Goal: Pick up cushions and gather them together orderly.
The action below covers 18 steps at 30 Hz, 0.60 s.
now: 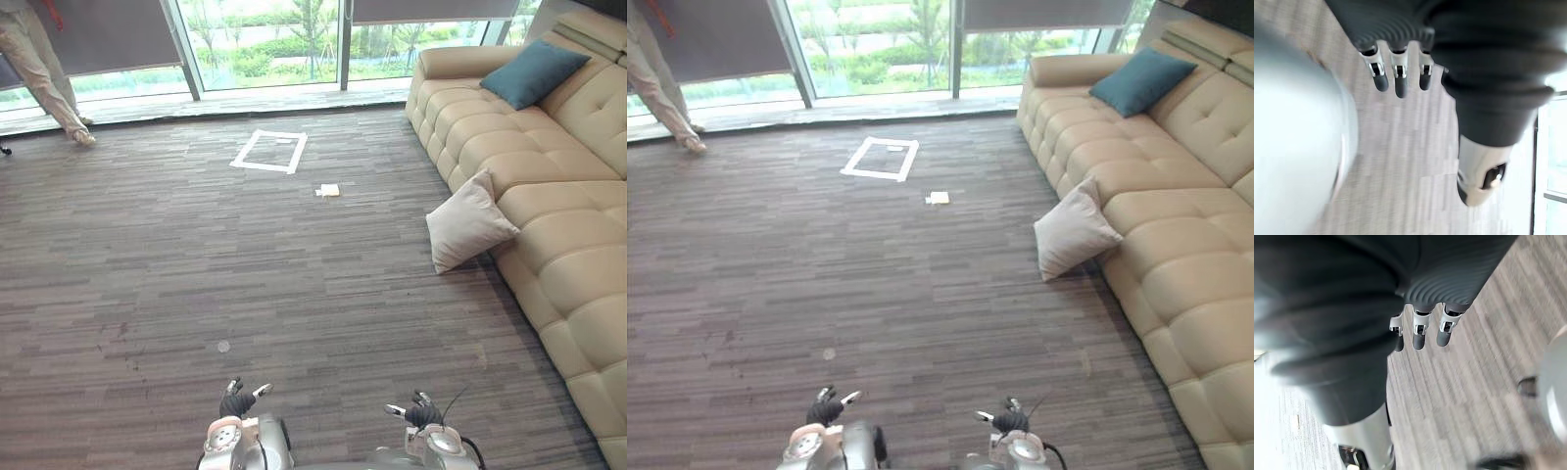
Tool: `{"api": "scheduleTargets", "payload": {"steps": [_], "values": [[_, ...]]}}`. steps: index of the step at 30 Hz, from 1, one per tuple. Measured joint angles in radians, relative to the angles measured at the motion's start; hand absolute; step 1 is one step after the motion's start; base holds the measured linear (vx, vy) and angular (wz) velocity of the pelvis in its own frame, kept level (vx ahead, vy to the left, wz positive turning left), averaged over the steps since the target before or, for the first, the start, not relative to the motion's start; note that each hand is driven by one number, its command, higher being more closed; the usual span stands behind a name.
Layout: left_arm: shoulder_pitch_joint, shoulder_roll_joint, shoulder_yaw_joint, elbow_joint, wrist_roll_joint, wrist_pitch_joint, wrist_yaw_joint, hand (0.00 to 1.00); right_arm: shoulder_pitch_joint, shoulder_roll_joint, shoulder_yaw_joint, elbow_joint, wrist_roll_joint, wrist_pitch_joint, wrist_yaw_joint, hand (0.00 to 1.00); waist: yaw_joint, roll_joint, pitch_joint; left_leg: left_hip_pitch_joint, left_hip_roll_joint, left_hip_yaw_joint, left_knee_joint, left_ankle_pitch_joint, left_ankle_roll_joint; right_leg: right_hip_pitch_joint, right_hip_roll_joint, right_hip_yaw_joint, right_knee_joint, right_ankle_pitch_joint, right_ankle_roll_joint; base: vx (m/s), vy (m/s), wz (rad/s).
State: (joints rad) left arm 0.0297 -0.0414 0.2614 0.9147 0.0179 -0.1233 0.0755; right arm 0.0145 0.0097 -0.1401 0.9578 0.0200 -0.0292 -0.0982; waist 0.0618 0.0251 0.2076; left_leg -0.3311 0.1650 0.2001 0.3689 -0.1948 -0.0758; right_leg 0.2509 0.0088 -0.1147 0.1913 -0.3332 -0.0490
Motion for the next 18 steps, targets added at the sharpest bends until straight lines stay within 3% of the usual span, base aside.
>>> {"api": "scheduleTargets", "payload": {"steps": [1,2,3,4,5,6,7,8,10,12,14,15,17,18], "values": [[0.003,0.002,0.004,0.0,-0.002,0.0,0.0,0.0,-0.001,0.0,0.006,0.002,0.0,0.001,0.0,0.0,0.002,0.0,0.0,-0.002,0.003,0.0,-0.026,0.015,0.008,0.011,-0.001,0.016,0.01,-0.024,0.006,0.41,0.21,-0.6],[0.005,0.01,0.008,0.0,-0.002,0.0,0.0,0.0,0.001,0.002,0.009,0.003,0.0,0.001,0.0,0.0,0.009,-0.01,-0.001,0.0,0.001,0.0,-0.004,0.078,0.012,0.023,-0.013,0.041,0.023,-0.05,0.013,0.61,0.342,-0.99],[0.033,0.041,0.027,0.001,-0.005,0.003,-0.001,0.0,0.025,0.032,0.005,0.004,-0.001,0.003,-0.001,0.0,0.013,-0.059,-0.047,-0.003,-0.017,0.045,0.072,0.11,0.018,0.028,-0.061,0.112,0.047,-0.087,0.023,0.65,0.34,-1.04],[0.033,0.045,0.035,0.003,-0.005,0.003,0.001,0.0,0.029,0.034,0.006,0.003,-0.001,0.001,-0.001,0.0,0.015,-0.071,-0.055,0.002,-0.021,0.056,0.089,0.111,0.028,0.016,-0.073,0.137,0.082,-0.085,0.036,0.92,0.497,-1.33],[0.027,0.053,0.036,0.009,-0.003,0.004,0.002,0.0,0.029,0.045,0.008,0.004,-0.002,0.001,0.001,0.0,0.037,-0.094,-0.057,0.04,-0.027,0.109,0.119,0.067,0.07,-0.053,-0.106,0.19,0.269,-0.062,0.073,0.54,0.278,-0.82],[0.026,0.058,0.035,0.011,0.0,0.004,0.002,0.0,0.029,0.052,0.008,0.004,-0.002,0.001,0.001,0.0,0.039,-0.101,-0.055,0.058,-0.033,0.123,0.121,0.052,0.073,-0.086,-0.115,0.205,0.354,-0.046,0.1,0.62,0.378,-0.84],[0.019,0.073,0.033,0.032,0.0,0.006,0.003,0.0,0.035,0.051,0.005,0.0,-0.005,-0.001,0.002,0.0,0.03,-0.117,-0.054,0.114,-0.057,0.147,0.124,-0.003,0.084,-0.202,-0.139,0.222,0.61,0.068,0.167,0.46,0.283,-0.31],[0.008,0.082,0.032,0.058,0.004,0.018,0.008,0.0,0.034,0.049,-0.008,-0.004,-0.01,-0.007,0.001,0.0,0.008,-0.113,-0.046,0.182,-0.08,0.146,0.122,-0.052,0.088,-0.277,-0.148,0.216,0.803,0.107,0.181,0.6,0.343,-0.16],[0.004,0.086,0.008,0.075,0.004,0.026,0.01,0.0,0.032,0.044,-0.011,-0.013,-0.02,-0.018,0.001,0.0,-0.008,-0.105,-0.037,0.301,-0.091,0.148,0.087,-0.101,0.09,-0.345,-0.148,0.155,0.888,0.091,0.17,0.66,0.239,0.14],[0.002,0.084,-0.027,0.078,0.003,0.026,0.009,0.0,0.042,0.04,-0.011,-0.043,-0.02,-0.023,0.002,0.0,-0.01,-0.094,-0.034,0.389,-0.09,0.153,0.025,-0.125,0.082,-0.438,-0.154,0.048,0.846,0.071,0.147,0.57,0.144,0.04],[-0.001,0.084,-0.047,0.094,0.004,0.028,0.008,0.0,0.031,0.028,-0.013,-0.058,-0.021,-0.03,0.004,0.0,-0.014,-0.084,-0.029,0.512,-0.092,0.188,-0.087,-0.124,0.065,-0.564,-0.159,-0.122,0.622,0.062,0.105,0.53,0.08,-0.17],[-0.002,0.083,-0.053,0.098,0.004,0.029,0.008,0.0,0.03,0.025,-0.014,-0.058,-0.021,-0.03,0.004,0.0,-0.016,-0.082,-0.028,0.532,-0.092,0.197,-0.106,-0.124,0.062,-0.57,-0.156,-0.146,0.569,0.069,0.098,0.67,0.062,-0.11],[0.001,0.073,-0.073,0.098,0.009,0.028,0.004,0.0,0.024,0.016,-0.014,-0.071,-0.022,-0.03,0.009,0.0,-0.039,-0.072,-0.023,0.64,-0.108,0.199,-0.177,-0.142,0.018,-0.594,-0.11,-0.206,0.286,0.177,0.05,0.63,0.009,0.09],[0.001,0.073,-0.077,0.098,0.011,0.028,0.004,0.0,0.024,0.016,-0.014,-0.071,-0.022,-0.03,0.009,0.0,-0.04,-0.073,-0.023,0.656,-0.113,0.197,-0.182,-0.148,0.009,-0.595,-0.106,-0.204,0.259,0.204,0.037,0.71,-0.032,0.2]]}}
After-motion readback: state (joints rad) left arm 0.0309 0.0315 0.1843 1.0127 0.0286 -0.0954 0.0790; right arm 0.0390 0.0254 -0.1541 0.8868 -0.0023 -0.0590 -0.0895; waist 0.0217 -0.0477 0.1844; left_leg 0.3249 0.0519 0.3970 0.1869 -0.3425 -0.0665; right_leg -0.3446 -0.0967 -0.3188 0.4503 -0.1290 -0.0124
